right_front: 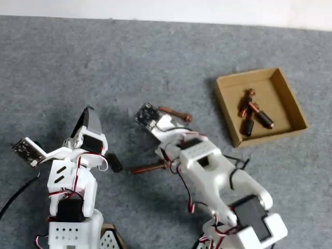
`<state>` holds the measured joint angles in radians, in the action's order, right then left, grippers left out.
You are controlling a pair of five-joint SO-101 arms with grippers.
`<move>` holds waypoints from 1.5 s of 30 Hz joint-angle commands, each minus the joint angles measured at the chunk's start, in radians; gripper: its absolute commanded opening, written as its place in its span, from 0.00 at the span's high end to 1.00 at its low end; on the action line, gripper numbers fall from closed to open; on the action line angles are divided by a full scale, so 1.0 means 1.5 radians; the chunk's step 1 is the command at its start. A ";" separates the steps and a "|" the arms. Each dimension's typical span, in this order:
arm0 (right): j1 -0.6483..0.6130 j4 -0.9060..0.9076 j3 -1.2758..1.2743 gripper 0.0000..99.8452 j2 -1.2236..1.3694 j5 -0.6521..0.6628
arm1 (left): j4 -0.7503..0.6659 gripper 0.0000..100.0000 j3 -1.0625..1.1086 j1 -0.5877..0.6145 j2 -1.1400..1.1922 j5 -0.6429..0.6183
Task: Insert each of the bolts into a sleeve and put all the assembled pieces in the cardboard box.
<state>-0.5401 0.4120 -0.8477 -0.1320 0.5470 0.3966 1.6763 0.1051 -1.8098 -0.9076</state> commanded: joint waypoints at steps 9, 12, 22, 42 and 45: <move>0.036 0.125 0.201 0.84 0.006 0.061 | -0.014 0.95 0.013 -0.009 -0.010 -0.003; 0.035 0.178 0.234 0.84 0.007 0.108 | -0.014 0.95 0.012 -0.009 -0.010 -0.003; -0.013 0.271 0.263 0.84 0.008 0.262 | -0.014 0.95 0.009 -0.009 -0.010 -0.003; 0.004 0.265 0.484 0.84 0.394 0.262 | -0.014 0.95 0.011 -0.009 -0.010 -0.003; 0.005 0.265 0.485 0.84 0.426 0.262 | -0.014 0.95 0.010 -0.009 -0.010 -0.003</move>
<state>-0.5401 0.8094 -0.1389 0.4572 0.9367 0.3966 1.6763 0.1051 -1.8098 -0.9076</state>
